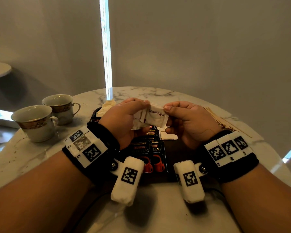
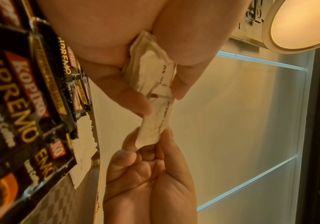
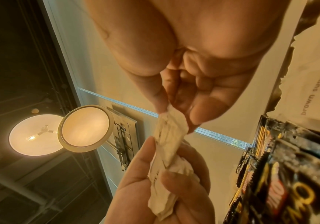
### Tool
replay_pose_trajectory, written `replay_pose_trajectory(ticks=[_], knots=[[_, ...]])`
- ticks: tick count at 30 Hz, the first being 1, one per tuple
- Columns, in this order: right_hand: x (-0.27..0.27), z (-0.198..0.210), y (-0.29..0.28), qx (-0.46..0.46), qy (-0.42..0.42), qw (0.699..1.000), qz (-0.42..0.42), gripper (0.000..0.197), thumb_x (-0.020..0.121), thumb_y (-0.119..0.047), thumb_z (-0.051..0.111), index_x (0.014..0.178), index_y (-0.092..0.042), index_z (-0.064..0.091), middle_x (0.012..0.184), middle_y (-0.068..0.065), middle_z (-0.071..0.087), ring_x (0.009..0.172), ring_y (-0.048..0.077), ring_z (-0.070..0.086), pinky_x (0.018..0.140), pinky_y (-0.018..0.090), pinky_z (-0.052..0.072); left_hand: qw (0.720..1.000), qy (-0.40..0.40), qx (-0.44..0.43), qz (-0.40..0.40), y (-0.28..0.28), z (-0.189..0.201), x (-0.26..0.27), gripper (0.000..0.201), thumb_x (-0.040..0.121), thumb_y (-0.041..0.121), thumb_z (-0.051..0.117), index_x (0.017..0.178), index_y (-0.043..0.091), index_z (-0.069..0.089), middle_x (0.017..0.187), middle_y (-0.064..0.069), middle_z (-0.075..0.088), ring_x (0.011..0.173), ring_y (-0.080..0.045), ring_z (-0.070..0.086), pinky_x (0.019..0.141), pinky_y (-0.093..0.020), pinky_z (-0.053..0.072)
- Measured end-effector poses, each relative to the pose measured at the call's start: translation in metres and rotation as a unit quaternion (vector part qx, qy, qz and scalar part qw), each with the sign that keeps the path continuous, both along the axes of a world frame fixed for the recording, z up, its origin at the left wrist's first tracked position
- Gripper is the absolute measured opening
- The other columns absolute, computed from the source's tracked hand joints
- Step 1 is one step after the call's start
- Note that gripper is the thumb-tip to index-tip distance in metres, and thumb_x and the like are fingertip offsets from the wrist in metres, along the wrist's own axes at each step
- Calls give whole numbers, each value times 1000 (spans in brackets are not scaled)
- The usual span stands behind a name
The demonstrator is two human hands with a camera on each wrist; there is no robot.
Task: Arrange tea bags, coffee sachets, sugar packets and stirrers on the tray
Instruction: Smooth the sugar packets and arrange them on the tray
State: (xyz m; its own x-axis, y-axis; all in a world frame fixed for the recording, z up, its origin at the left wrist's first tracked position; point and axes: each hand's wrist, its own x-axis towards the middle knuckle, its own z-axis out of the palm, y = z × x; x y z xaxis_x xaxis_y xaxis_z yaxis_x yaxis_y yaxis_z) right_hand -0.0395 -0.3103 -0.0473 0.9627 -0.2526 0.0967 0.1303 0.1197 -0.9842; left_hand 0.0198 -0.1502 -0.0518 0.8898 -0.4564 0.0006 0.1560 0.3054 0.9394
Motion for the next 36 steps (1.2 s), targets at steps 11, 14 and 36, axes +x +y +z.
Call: replay_pose_trajectory(ticks=[11,14,36], knots=[[7,10,-42,-2,5,993,-114,10,99,-11,55,91,-12,61,78,9,72,56,18,60,37,20,33,999,27,-18,-12,4,-1,4,15,97,24,61,94,11,68,86,-6,66,70,-20,65,46,-26,50],[12,5,-67,3,45,987,-151,8,102,-14,51,100,-13,58,87,12,69,47,12,52,34,18,29,999,29,-16,-13,5,-1,5,14,96,24,61,96,11,67,86,-6,66,69,-19,65,46,-25,50],[29,-32,-105,-63,308,946,-75,20,104,-13,46,110,-16,65,90,9,71,51,10,49,42,18,36,999,30,-21,-15,4,-3,6,14,96,22,61,98,10,68,92,-7,66,76,-23,65,46,-26,50]])
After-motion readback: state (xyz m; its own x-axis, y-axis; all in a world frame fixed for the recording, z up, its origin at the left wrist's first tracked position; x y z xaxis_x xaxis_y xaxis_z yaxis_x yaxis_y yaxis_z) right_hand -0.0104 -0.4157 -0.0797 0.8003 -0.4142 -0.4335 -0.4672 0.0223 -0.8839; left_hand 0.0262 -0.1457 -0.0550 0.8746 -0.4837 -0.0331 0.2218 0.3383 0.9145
